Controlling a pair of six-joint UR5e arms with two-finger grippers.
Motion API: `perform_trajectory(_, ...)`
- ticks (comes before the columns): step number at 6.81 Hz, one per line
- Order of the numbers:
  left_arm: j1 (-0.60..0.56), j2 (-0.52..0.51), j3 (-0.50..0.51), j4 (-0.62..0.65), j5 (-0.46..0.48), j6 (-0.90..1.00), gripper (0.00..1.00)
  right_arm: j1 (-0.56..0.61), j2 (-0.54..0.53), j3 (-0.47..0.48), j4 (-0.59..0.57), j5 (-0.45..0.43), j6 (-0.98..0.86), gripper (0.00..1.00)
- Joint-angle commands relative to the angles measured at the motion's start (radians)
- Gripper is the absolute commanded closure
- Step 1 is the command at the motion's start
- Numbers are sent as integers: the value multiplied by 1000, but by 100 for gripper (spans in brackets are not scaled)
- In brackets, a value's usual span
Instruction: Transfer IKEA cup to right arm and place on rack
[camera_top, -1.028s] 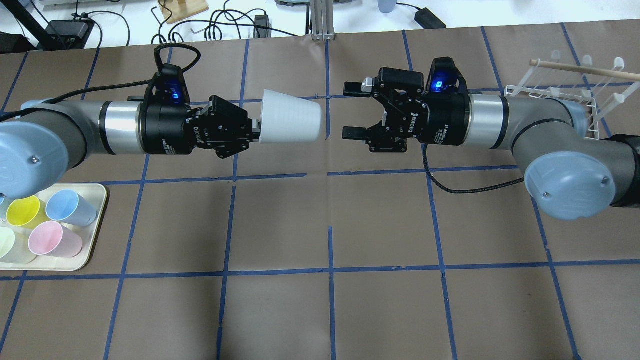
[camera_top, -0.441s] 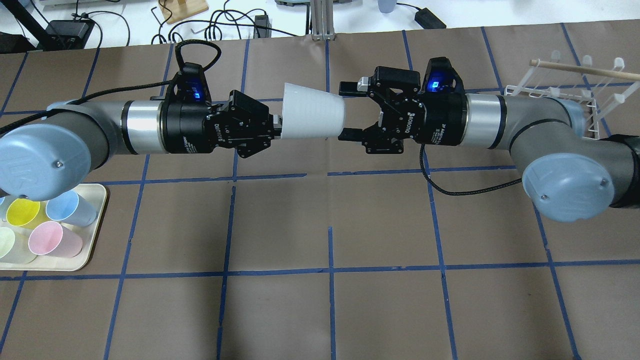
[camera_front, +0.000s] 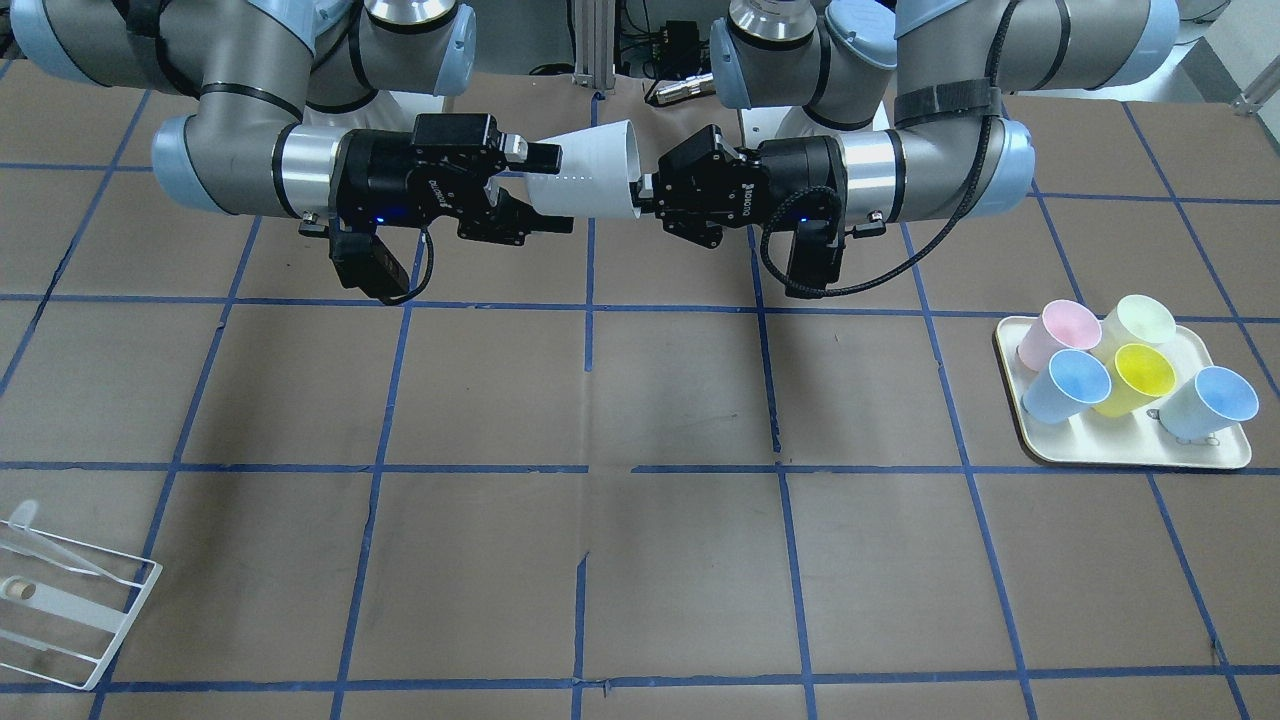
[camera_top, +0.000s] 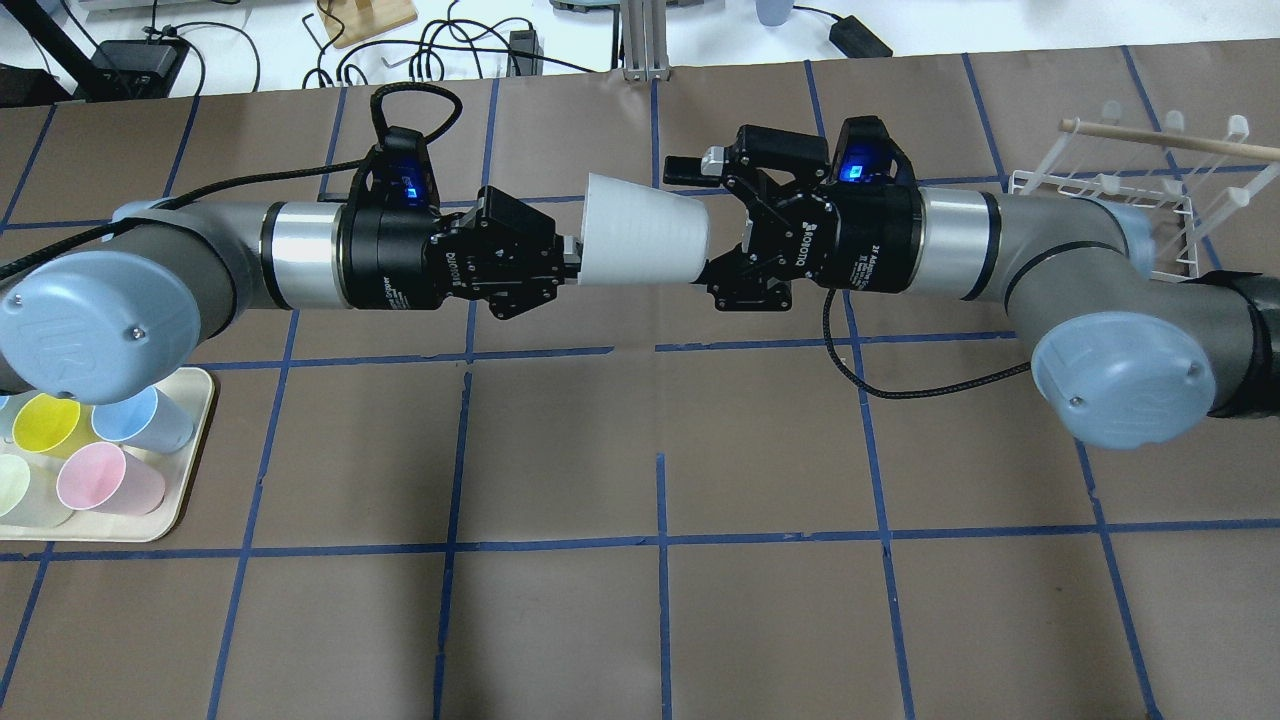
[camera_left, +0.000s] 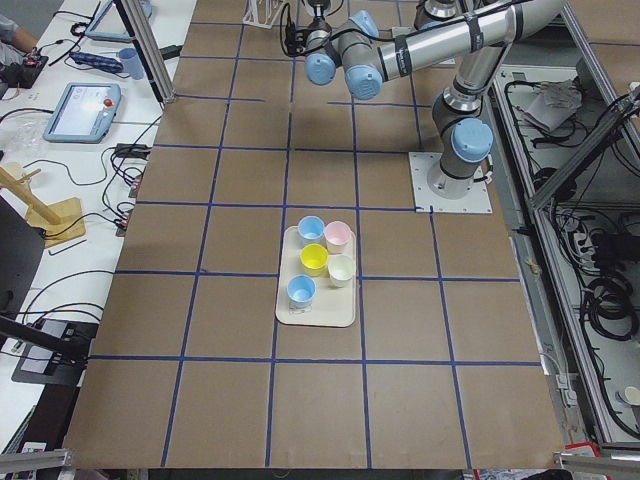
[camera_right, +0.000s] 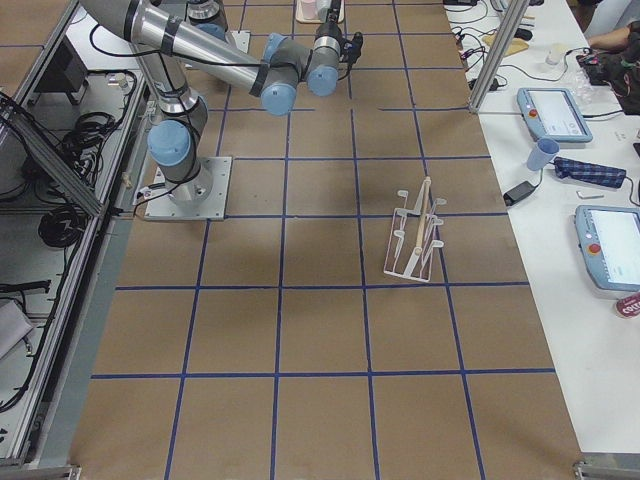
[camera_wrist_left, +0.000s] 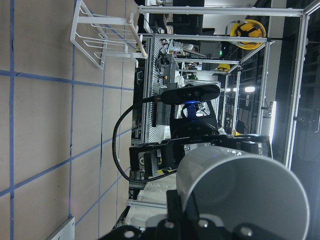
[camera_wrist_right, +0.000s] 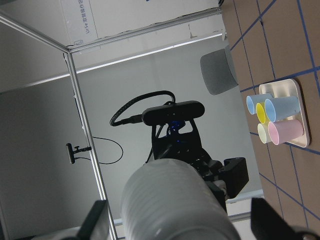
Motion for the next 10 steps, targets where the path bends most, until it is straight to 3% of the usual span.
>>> perform_trajectory(1, -3, -1, 0, 1, 2, -1, 100, 1, -6, 0, 3, 3, 38, 0)
perform_trajectory(5, -3, 1, 0, 1, 2, -1, 100, -11, -1, 20, 3, 5, 38, 0)
perform_trajectory(7, -3, 1, 0, 1, 0, -1, 100, -27, -33, 35, 9, 48, 59, 0)
perform_trajectory(10, -3, 1, 0, 1, 0, -1, 100, -31, -61, 58, 7, 17, 61, 0)
